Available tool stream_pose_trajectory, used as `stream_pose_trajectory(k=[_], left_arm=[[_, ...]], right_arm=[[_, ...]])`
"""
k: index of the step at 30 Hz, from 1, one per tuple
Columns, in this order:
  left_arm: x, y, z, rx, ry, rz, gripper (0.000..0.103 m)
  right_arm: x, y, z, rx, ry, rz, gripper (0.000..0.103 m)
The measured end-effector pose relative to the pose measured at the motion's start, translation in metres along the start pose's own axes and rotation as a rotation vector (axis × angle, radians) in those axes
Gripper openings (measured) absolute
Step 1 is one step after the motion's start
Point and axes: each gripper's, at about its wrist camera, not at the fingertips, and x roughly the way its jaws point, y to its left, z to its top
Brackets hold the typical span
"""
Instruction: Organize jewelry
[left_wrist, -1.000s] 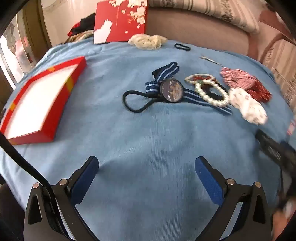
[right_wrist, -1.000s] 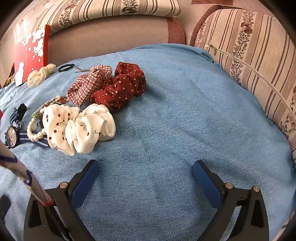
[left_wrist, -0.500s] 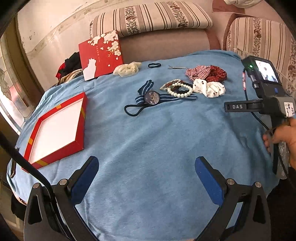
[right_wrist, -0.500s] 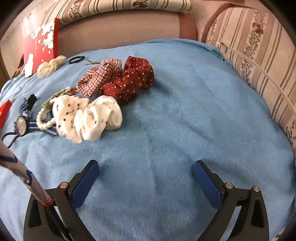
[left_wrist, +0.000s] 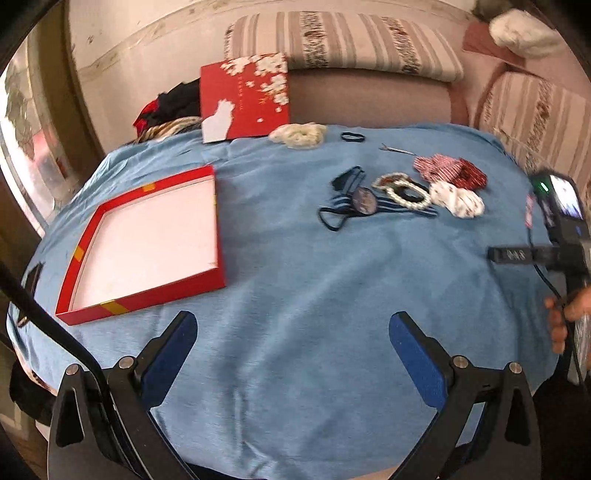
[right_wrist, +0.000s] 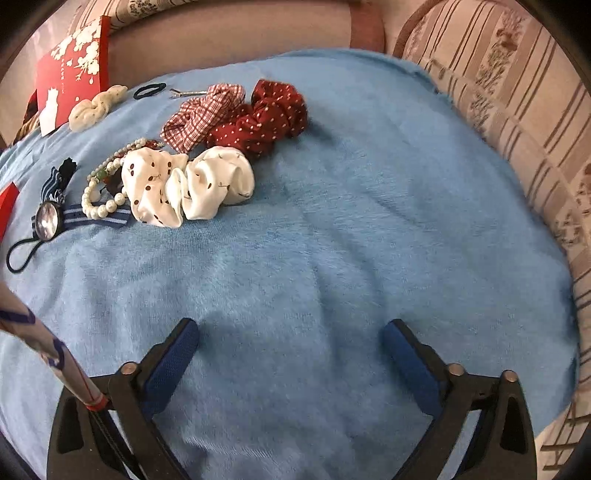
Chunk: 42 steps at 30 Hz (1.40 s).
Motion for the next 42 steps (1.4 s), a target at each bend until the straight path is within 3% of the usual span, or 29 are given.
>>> stream_pose_trajectory(k=[4,8,12,16,19,22,24,26,32,42], left_arm=[[-0.003,0.028,0.007,-0.026,0.018,0.000,0.103],[-0.009,0.060,0.017,-0.079,0.008,0.011,0.103],[0.006,0.096,0.029,-0.164,0.047,-0.038,0.101],[0.044,0.117,0.047,-0.245,0.143,-0.051,0.073],[0.070,0.120,0.057,-0.262,0.188,-0.034,0.069],[0.093,0.110,0.067,-0.220,0.216,-0.003,0.066],[0.109,0.100,0.070,-0.183,0.249,0.011,0.054],[0.125,0.090,0.069,-0.152,0.290,0.027,0.033],[0.140,0.077,0.063,-0.094,0.317,0.066,0.007],[0.109,0.094,0.039,-0.112,0.311,0.059,0.004]], right_arm=[[-0.034,-0.006,-0.025,-0.008,-0.056,-0.014,0.089],[-0.088,-0.008,-0.058,-0.009,-0.204,-0.027,0.090],[-0.099,-0.003,-0.069,0.010,-0.156,0.012,0.090],[-0.107,0.004,-0.067,0.006,-0.180,0.056,0.090],[-0.107,0.012,-0.057,-0.022,-0.207,0.048,0.090],[-0.104,0.014,-0.051,-0.013,-0.218,0.062,0.090],[-0.101,0.015,-0.049,0.009,-0.211,0.086,0.090],[-0.098,0.014,-0.048,0.026,-0.200,0.107,0.090],[-0.091,0.010,-0.050,0.035,-0.200,0.108,0.090],[-0.080,0.009,-0.051,0.042,-0.177,0.126,0.090]])
